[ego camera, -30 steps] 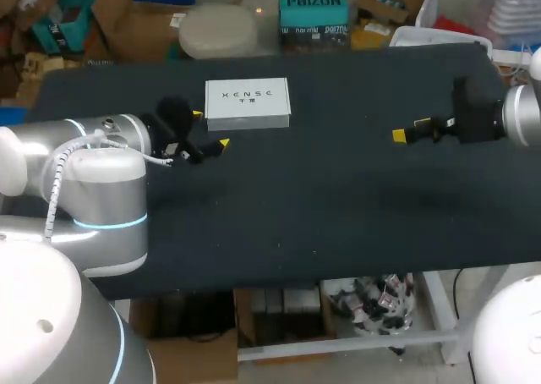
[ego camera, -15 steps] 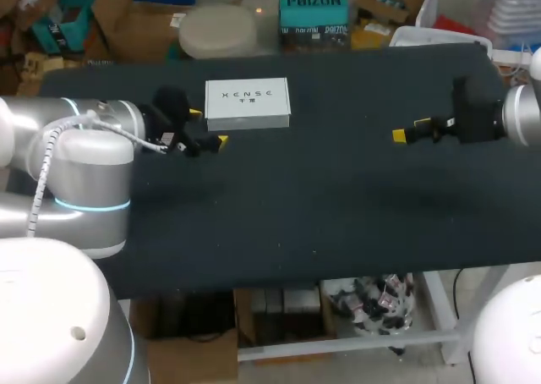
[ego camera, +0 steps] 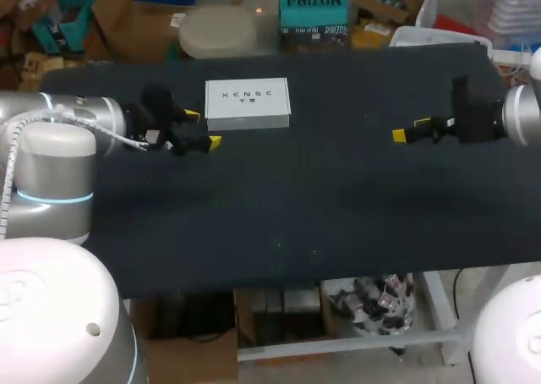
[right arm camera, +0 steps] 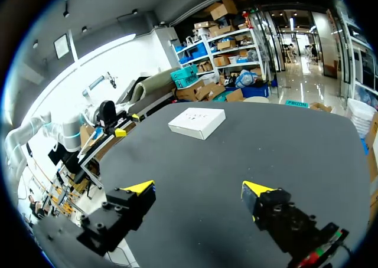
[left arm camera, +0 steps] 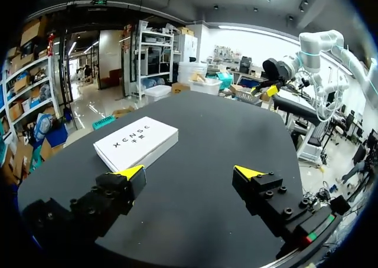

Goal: Assemble the packaging by folding the flat box into shape, placing the metal phone stand inside, and closing the box properly

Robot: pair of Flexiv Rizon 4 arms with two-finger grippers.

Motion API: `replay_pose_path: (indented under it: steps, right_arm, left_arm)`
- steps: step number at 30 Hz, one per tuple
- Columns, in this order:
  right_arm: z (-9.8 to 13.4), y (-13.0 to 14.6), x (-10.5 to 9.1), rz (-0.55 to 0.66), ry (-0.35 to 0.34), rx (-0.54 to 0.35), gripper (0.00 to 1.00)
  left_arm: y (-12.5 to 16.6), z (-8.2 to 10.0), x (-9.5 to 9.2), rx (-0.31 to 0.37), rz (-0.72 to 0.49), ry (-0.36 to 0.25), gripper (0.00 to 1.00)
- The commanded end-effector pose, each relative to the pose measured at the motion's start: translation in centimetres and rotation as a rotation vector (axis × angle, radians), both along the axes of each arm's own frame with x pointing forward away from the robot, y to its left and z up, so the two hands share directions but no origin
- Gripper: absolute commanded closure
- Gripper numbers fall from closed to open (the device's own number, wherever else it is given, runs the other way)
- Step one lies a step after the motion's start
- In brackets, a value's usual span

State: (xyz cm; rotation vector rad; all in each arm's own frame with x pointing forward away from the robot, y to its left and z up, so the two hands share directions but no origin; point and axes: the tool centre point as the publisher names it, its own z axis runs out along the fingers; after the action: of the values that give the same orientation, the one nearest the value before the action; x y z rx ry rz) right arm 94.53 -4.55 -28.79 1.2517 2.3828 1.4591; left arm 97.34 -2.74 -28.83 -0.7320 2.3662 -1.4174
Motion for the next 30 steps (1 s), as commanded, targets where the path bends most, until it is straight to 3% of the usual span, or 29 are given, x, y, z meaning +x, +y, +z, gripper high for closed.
replay_pose_path:
  steps: [1, 5, 8, 11, 15, 19, 30]
  right_arm:
    - [0.02, -0.16, 0.03, 0.005, 0.000, 0.006, 0.00]
    - [0.02, -0.16, 0.03, 0.005, 0.000, 0.006, 0.00]
    - [0.02, -0.16, 0.03, 0.005, 0.000, 0.006, 0.00]
    - [0.02, -0.16, 0.03, 0.005, 0.000, 0.006, 0.00]
    - [0.02, -0.16, 0.03, 0.005, 0.000, 0.006, 0.00]
    - [0.02, -0.16, 0.03, 0.005, 0.000, 0.006, 0.00]
    - [0.02, -0.16, 0.03, 0.005, 0.000, 0.006, 0.00]
  left_arm:
    - [-0.79, 0.40, -0.65, 0.127, 0.022, -0.056, 0.00]
    - [-0.97, 0.49, -0.83, 0.175, 0.012, -0.109, 0.00]
    - [-0.89, 0.69, -0.73, 0.152, 0.024, -0.090, 0.00]
    - [-1.03, 0.85, -0.66, 0.106, 0.034, -0.053, 0.00]
    - [-1.13, 0.81, -0.20, -0.001, 0.097, 0.050, 0.00]
    - [-1.20, 0.76, -0.08, -0.052, 0.107, 0.086, 0.00]
    - [-1.69, 0.84, -0.52, -0.007, 0.093, 0.077, 0.00]
